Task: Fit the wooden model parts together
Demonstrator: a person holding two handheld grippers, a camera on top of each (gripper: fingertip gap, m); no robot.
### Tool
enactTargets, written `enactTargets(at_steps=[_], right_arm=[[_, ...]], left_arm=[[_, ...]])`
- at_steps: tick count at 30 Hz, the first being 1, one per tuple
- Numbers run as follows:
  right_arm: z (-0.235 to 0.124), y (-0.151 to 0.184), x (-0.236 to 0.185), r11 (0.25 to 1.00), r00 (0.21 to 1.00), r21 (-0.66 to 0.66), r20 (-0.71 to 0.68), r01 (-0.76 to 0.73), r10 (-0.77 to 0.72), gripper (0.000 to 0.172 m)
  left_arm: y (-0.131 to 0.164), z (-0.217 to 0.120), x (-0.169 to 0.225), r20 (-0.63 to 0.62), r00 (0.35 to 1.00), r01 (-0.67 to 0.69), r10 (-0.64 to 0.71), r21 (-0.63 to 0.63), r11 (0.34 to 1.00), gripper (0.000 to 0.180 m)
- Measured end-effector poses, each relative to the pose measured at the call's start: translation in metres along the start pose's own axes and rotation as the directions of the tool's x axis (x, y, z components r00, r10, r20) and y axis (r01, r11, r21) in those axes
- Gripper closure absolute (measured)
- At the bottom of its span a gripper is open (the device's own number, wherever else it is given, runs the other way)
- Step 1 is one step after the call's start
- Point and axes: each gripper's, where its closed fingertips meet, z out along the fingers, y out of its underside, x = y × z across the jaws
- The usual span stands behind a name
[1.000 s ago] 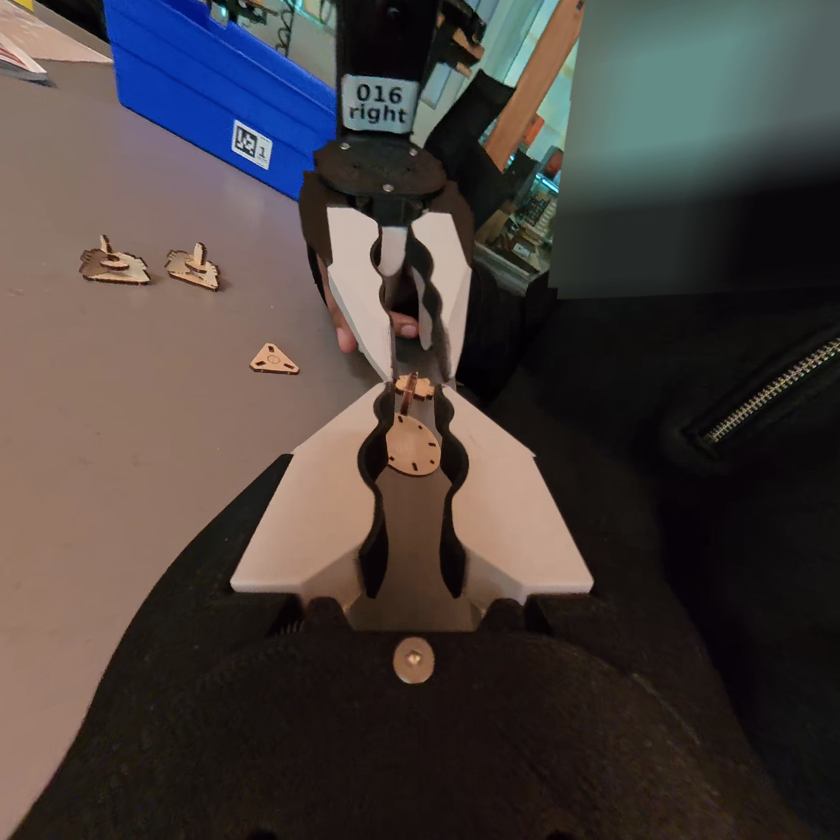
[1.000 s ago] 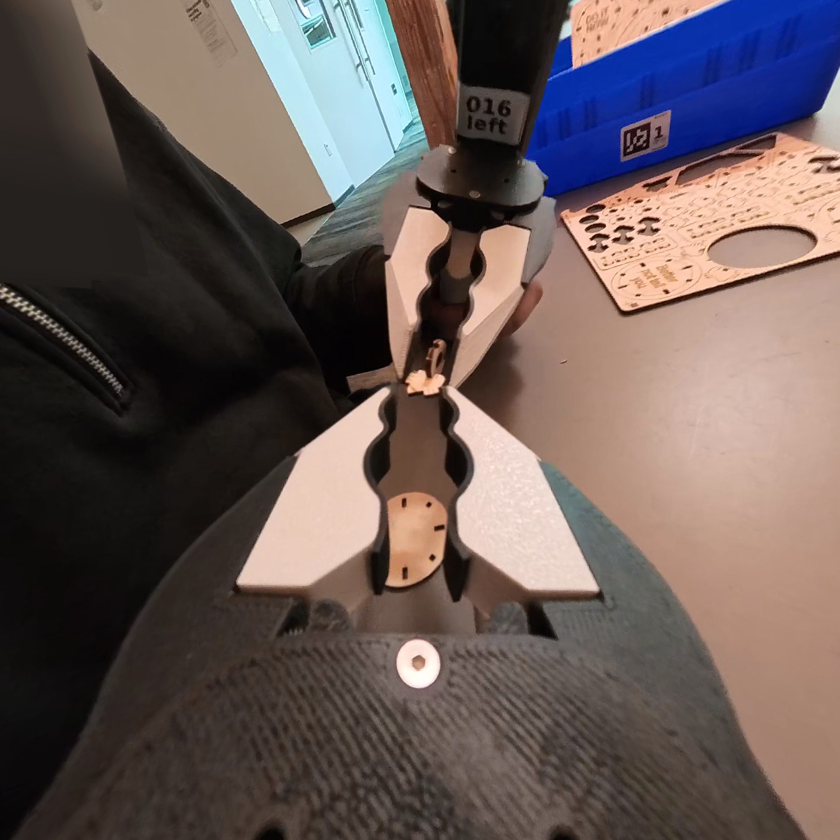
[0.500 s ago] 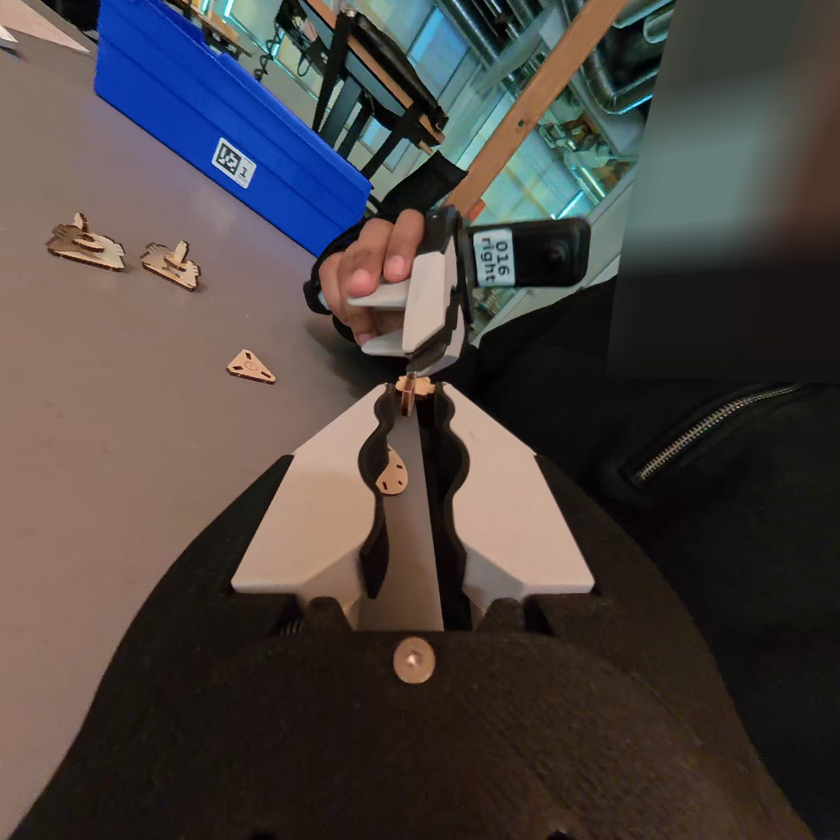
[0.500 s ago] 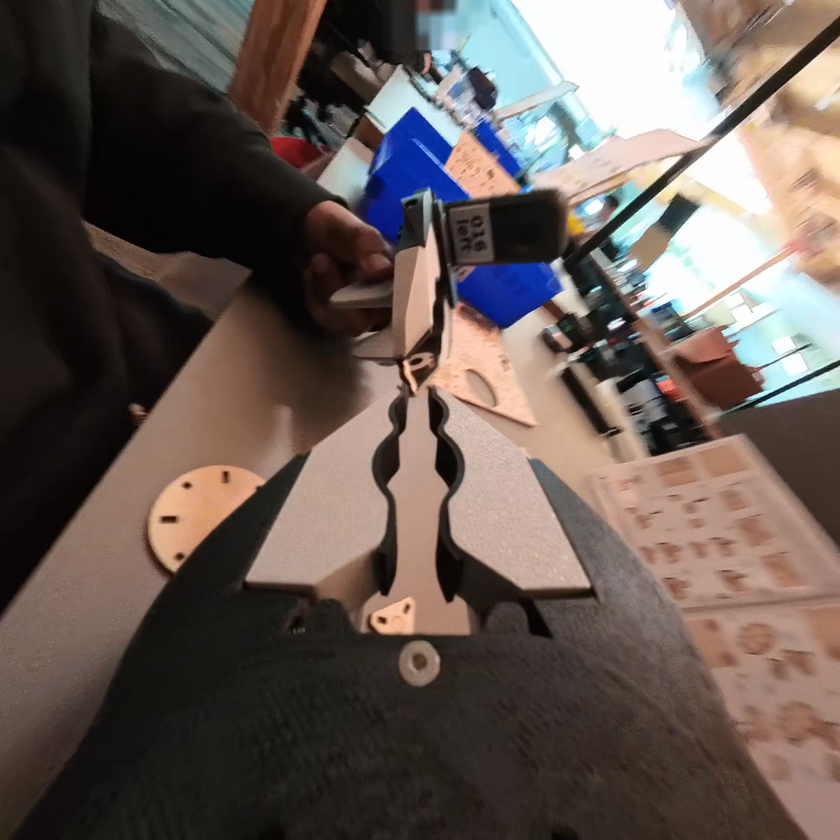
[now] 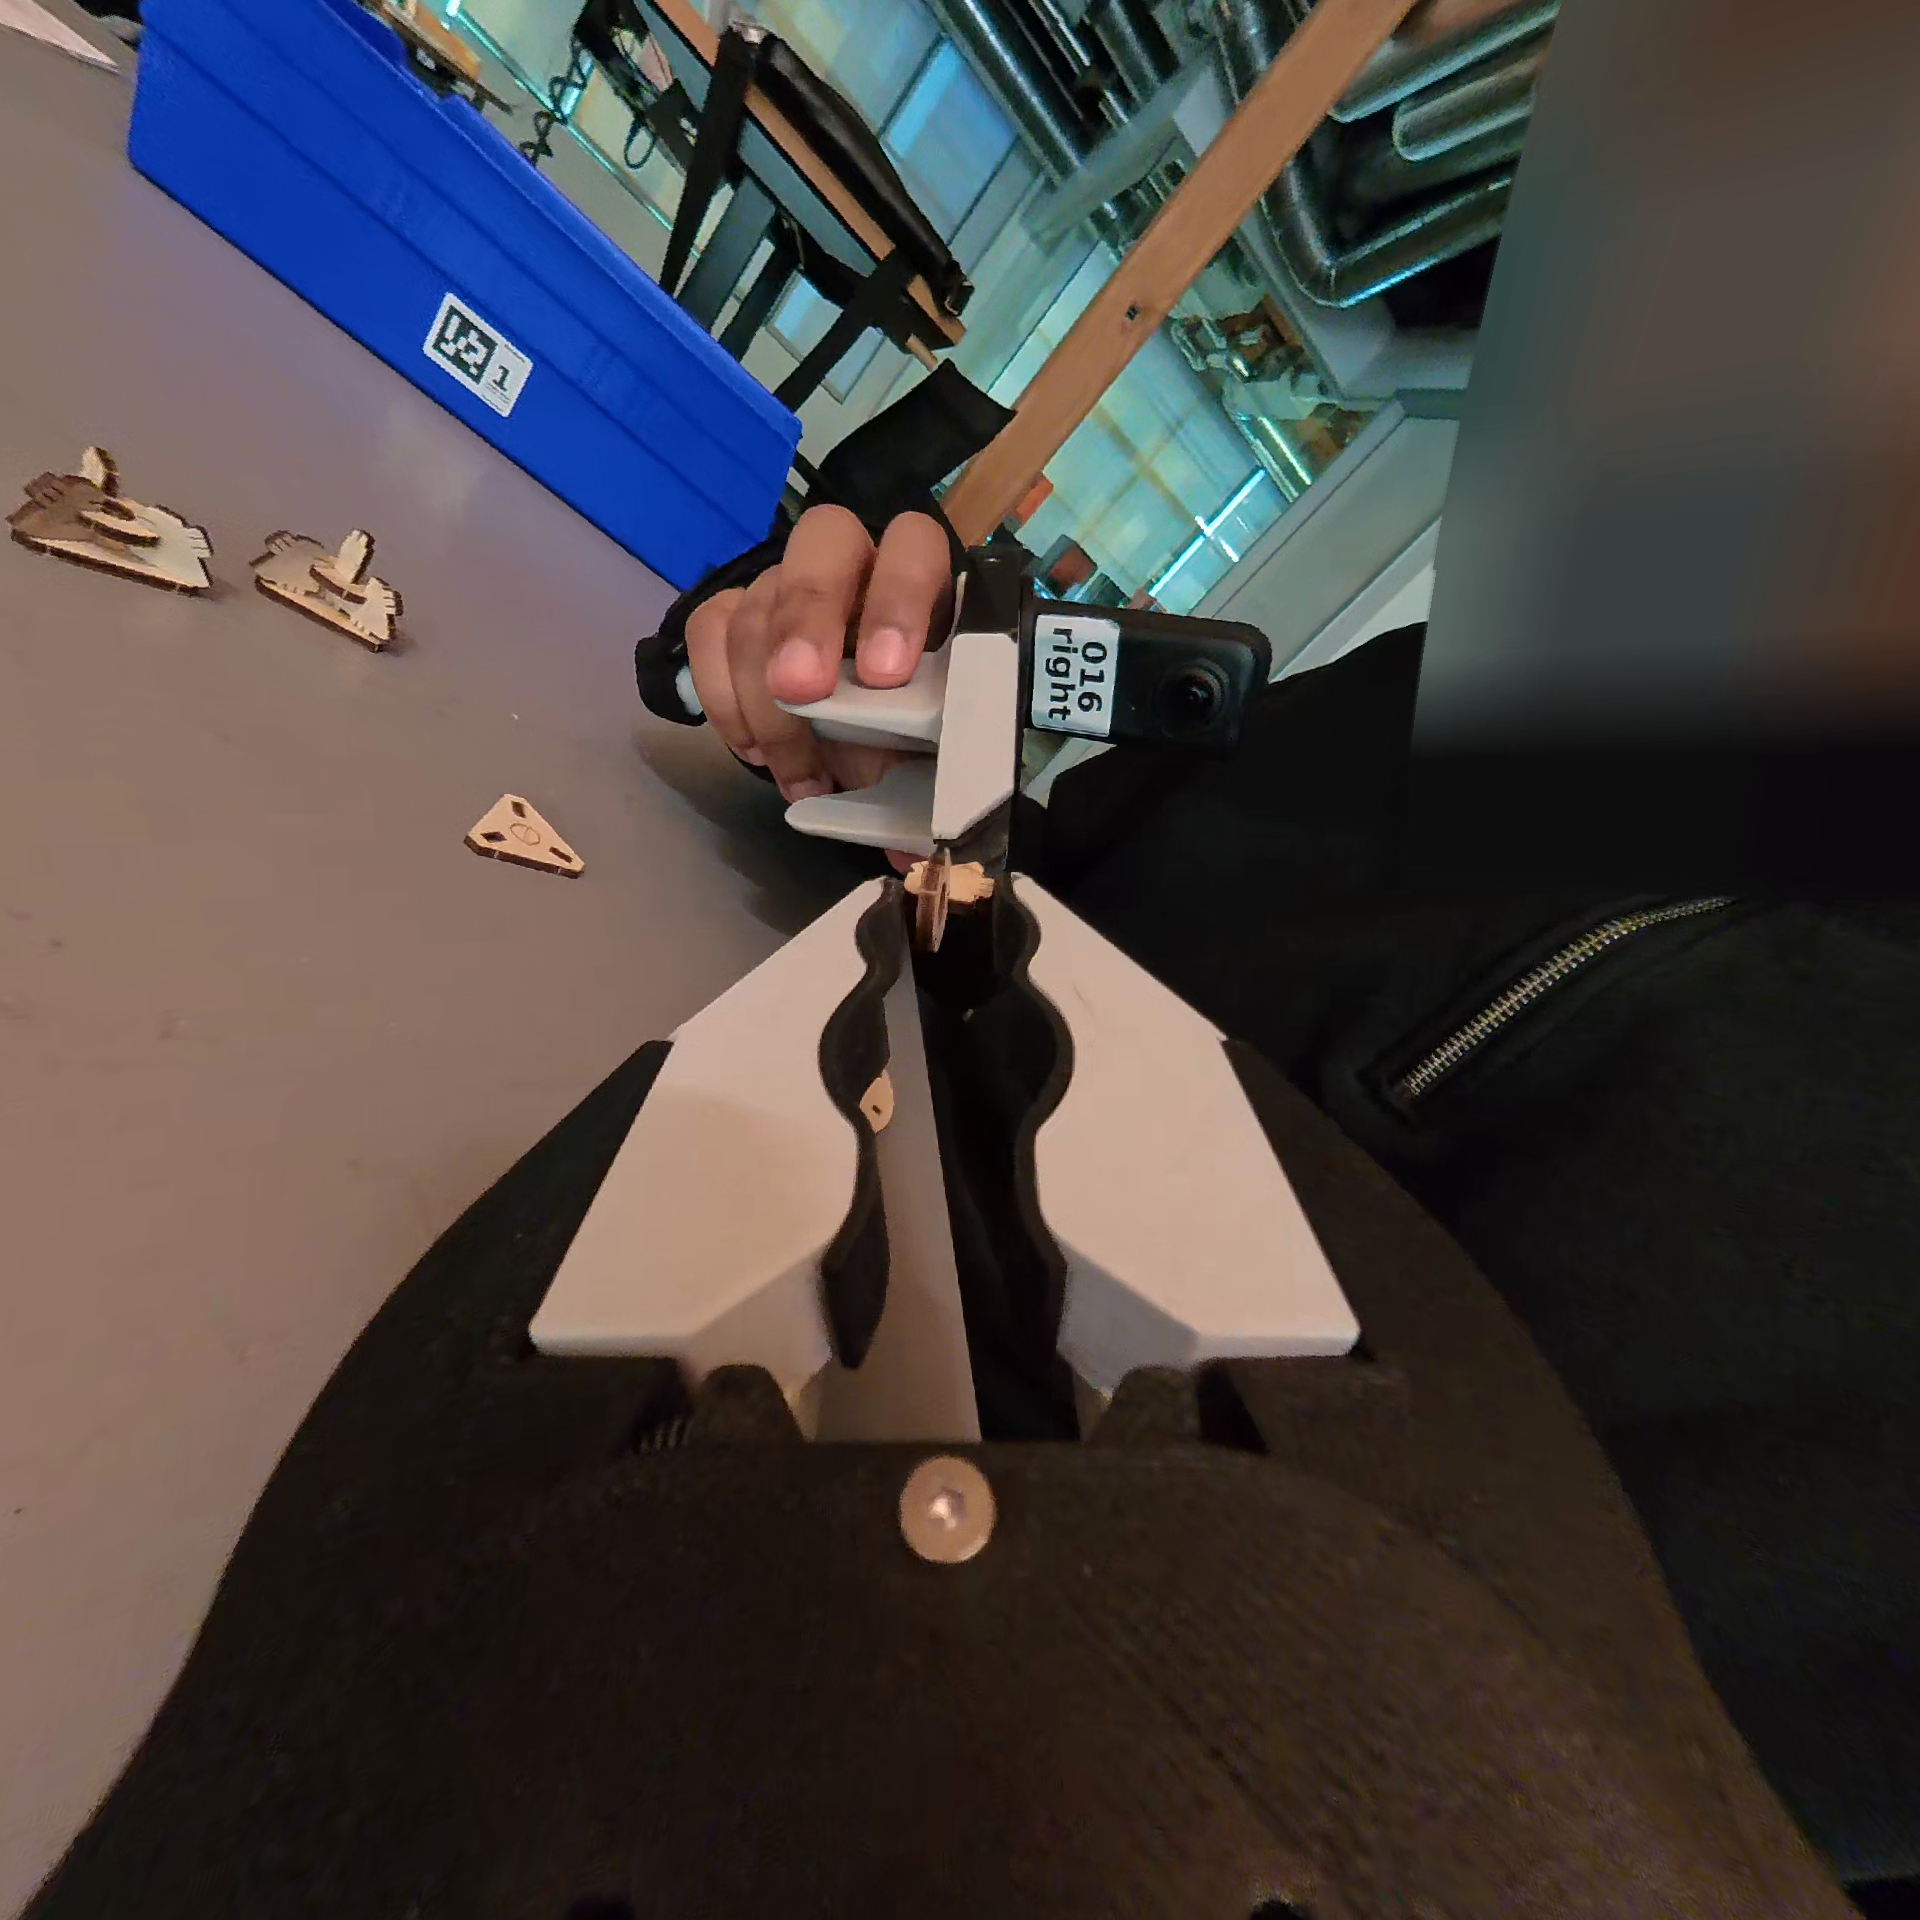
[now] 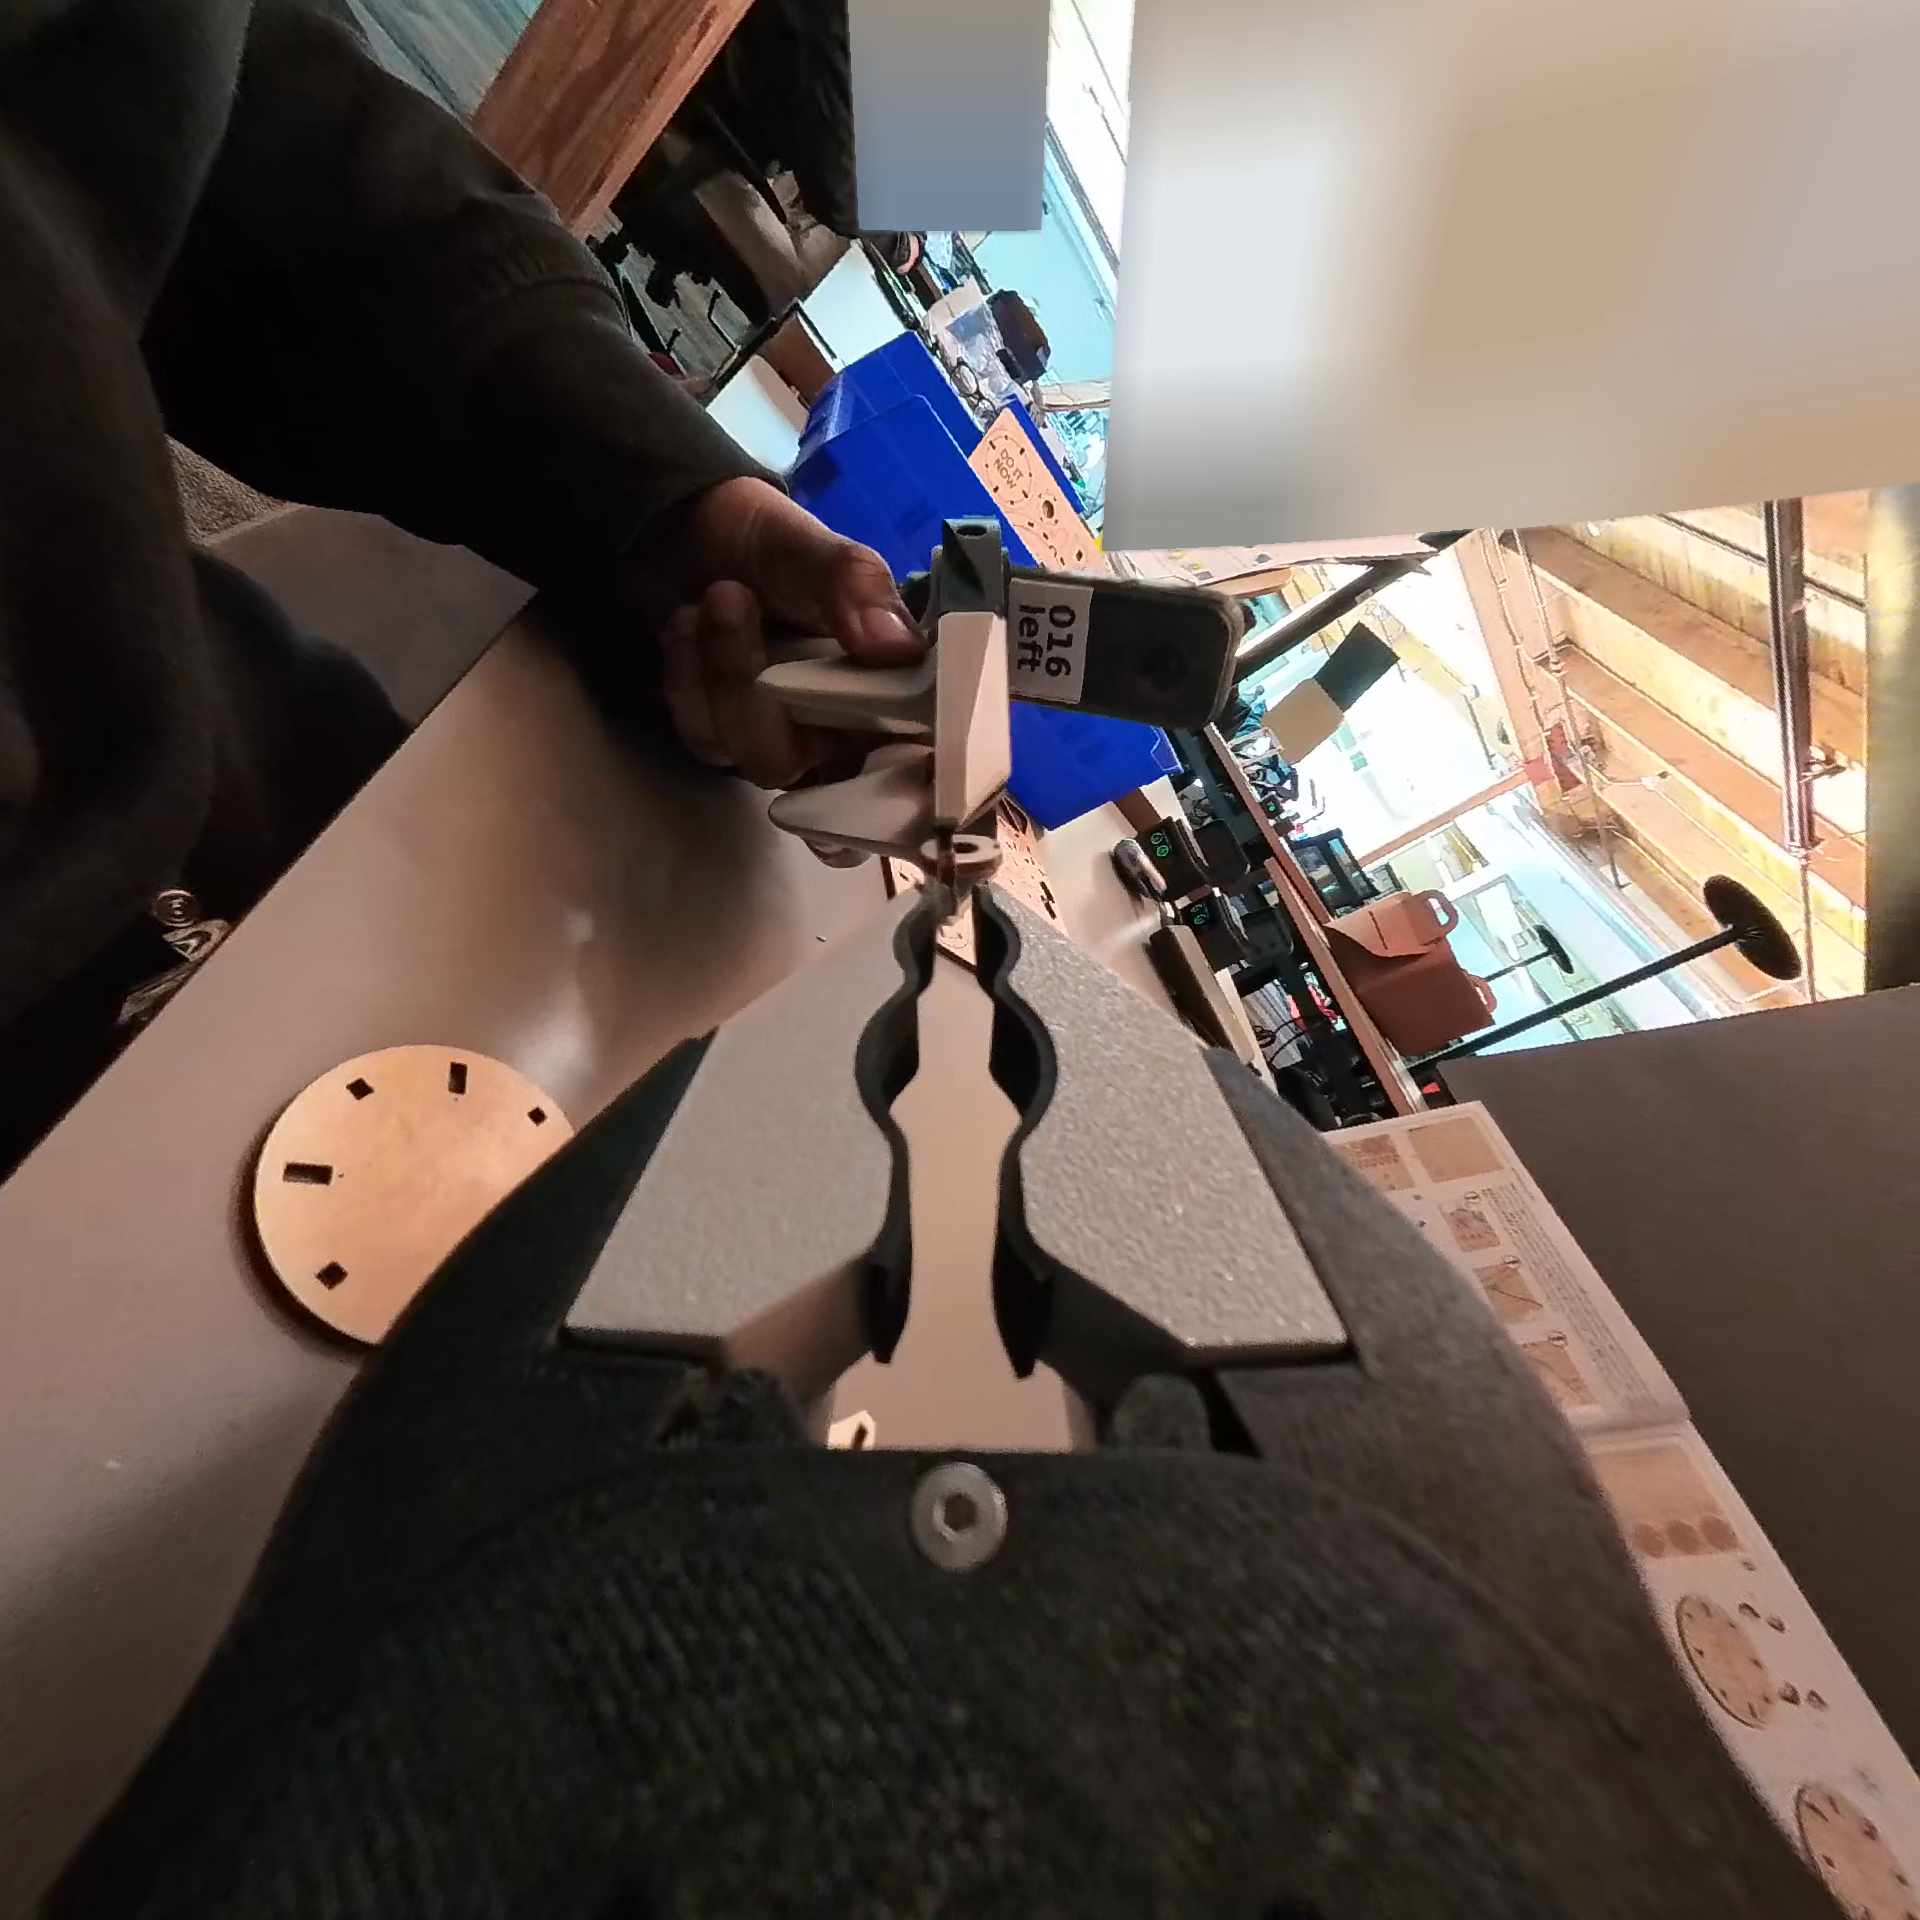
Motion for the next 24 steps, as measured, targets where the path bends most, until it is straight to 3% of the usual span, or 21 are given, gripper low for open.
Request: enactTargets(at_steps=[9, 15, 24], right_arm=[[0.0013, -0.0011, -0.0039, 0.999, 0.999, 0.007, 0.025, -0.035, 0.035, 0.156], [0.0012, -0.0052, -0.0019, 0.999, 1.0, 0.024, 0.006, -0.027, 0.027, 0.171], [0.0028, -0.0027, -0.0038, 1.0, 1.0, 0.01, 0.016, -0.027, 0.027, 0.168]], left_arm=[[-0.0005, -0.0002, 0.001, -0.022, 1.0, 0.022, -0.022, 0.006, 1.0, 0.165], [0.001, 0.0009, 0.0018, -0.032, 0.999, 0.032, -0.033, -0.003, 0.999, 0.165], [0.0031, 0.0023, 0.0022, -0.035, 0.999, 0.041, -0.041, -0.015, 0.999, 0.165]])
